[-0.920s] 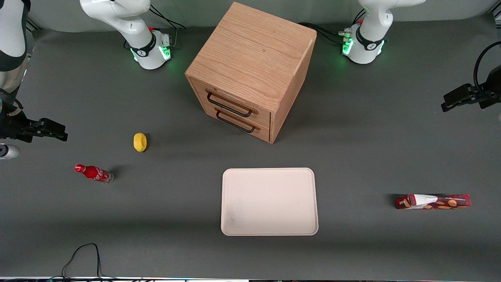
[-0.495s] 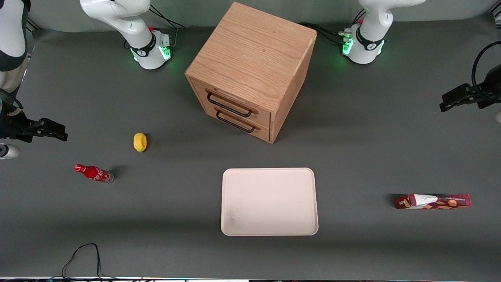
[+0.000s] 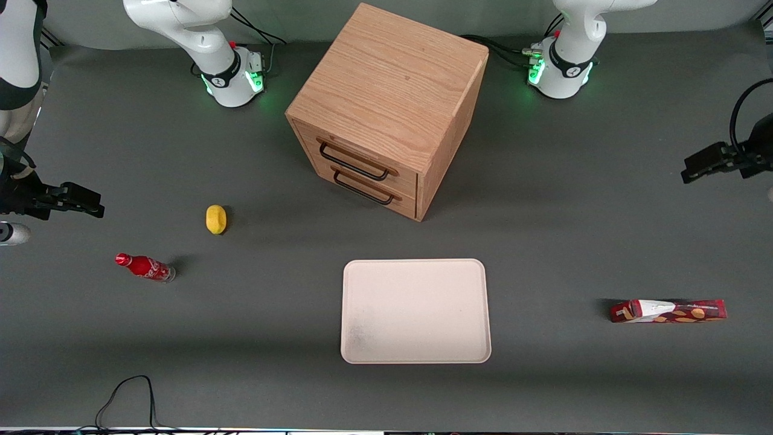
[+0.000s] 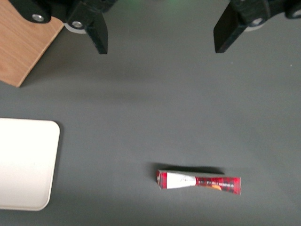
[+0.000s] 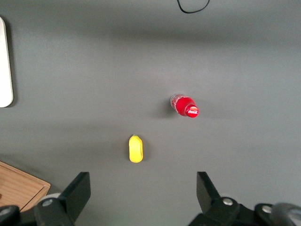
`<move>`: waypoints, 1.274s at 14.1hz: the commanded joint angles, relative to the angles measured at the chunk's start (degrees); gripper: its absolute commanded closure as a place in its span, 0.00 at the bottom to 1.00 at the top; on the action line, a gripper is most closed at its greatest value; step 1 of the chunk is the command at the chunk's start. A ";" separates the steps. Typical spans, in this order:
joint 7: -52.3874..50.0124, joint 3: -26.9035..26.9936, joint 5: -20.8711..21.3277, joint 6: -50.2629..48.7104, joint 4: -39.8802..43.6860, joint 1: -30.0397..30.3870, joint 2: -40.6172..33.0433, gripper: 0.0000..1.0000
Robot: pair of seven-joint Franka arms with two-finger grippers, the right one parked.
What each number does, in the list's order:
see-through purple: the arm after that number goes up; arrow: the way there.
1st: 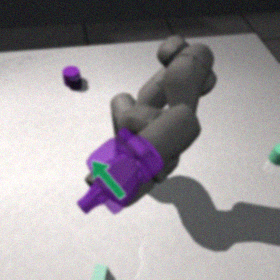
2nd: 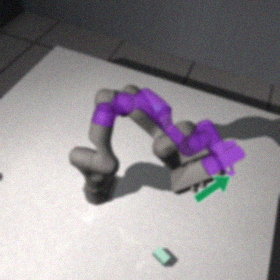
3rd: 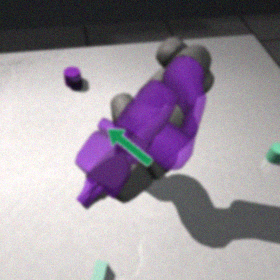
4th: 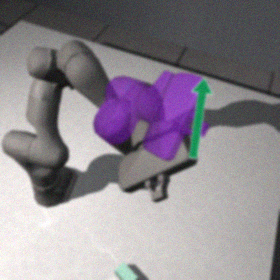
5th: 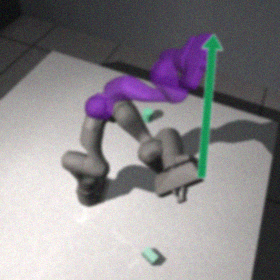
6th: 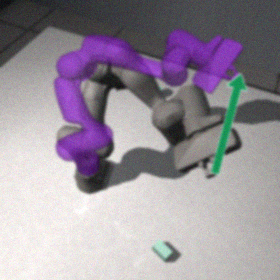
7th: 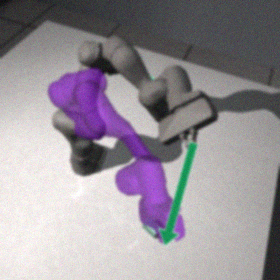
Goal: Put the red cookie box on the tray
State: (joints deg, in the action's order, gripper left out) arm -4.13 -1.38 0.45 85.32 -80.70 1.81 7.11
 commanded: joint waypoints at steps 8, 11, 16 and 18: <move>5.71 -0.11 0.61 4.85 28.50 9.26 26.99 0.00; 3.79 -0.03 0.26 3.72 28.06 9.27 26.64 0.00; -28.15 -0.03 -1.32 4.16 26.66 9.27 26.38 0.00; -41.50 -0.03 -1.76 4.68 25.95 9.36 26.38 0.00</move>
State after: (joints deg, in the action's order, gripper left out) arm -33.20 -1.56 -0.26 90.47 -54.27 11.27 33.72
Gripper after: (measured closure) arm 0.000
